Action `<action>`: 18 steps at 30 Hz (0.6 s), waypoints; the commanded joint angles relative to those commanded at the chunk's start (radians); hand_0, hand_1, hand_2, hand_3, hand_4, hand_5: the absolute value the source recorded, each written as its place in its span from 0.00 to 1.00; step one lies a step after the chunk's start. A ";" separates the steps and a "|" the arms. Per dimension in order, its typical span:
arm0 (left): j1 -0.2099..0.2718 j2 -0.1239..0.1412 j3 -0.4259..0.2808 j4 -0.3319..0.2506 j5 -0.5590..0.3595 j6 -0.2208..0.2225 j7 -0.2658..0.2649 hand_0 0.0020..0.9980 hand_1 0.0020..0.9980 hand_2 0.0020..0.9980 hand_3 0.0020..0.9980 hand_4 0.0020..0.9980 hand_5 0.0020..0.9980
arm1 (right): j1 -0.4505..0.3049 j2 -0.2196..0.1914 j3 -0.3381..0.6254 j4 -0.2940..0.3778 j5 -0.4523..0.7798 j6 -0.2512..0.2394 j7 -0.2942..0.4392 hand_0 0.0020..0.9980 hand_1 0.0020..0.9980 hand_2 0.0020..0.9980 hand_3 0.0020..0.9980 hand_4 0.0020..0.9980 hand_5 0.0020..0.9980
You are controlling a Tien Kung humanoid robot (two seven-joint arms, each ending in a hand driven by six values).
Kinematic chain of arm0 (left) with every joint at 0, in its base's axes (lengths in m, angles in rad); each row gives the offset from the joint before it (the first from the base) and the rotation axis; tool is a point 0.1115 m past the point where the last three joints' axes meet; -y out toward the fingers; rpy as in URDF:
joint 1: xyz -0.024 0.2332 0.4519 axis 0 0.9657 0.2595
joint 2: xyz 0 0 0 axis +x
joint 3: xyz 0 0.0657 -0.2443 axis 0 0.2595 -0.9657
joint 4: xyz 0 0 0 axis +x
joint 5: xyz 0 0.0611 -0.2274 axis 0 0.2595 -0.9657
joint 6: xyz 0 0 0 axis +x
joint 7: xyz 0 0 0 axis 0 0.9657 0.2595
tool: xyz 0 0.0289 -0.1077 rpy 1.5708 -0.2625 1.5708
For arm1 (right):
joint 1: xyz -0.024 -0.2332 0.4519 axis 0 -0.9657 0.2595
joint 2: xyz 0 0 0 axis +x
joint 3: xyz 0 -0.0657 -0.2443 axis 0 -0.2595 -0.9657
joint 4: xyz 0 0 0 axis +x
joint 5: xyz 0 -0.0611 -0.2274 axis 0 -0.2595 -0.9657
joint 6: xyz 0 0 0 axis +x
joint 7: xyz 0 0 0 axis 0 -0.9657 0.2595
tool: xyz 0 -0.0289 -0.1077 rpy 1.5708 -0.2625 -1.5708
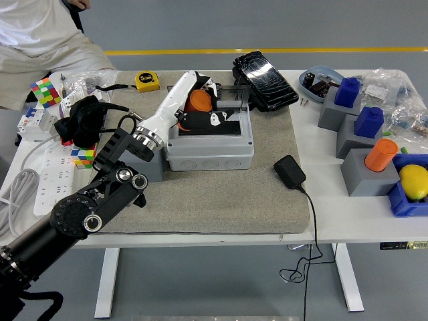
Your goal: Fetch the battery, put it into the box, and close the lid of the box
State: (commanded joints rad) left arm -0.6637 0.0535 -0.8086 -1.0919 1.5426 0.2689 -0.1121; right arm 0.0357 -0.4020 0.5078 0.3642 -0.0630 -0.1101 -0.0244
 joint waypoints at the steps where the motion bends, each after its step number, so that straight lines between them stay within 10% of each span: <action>1: -0.016 -0.003 0.020 0.010 0.028 0.000 0.012 0.14 0.12 0.15 0.22 0.82 0.00 | 0.001 0.000 -0.001 0.000 0.000 0.000 0.000 0.55 0.60 0.59 0.54 0.92 0.48; 10: -0.131 -0.052 0.152 0.123 0.240 0.009 0.081 0.14 0.13 0.16 0.23 0.88 0.00 | 0.005 -0.003 -0.017 0.000 0.005 -0.001 -0.001 0.55 0.60 0.59 0.54 0.92 0.48; 18: -0.191 -0.053 0.255 0.238 0.206 0.022 0.086 0.20 0.17 0.19 0.29 0.97 0.00 | 0.005 0.000 -0.034 -0.001 0.010 -0.001 -0.001 0.55 0.60 0.59 0.54 0.92 0.48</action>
State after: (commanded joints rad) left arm -0.8552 0.0000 -0.5534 -0.8540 1.7485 0.2910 -0.0264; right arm 0.0403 -0.4016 0.4743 0.3637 -0.0530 -0.1108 -0.0259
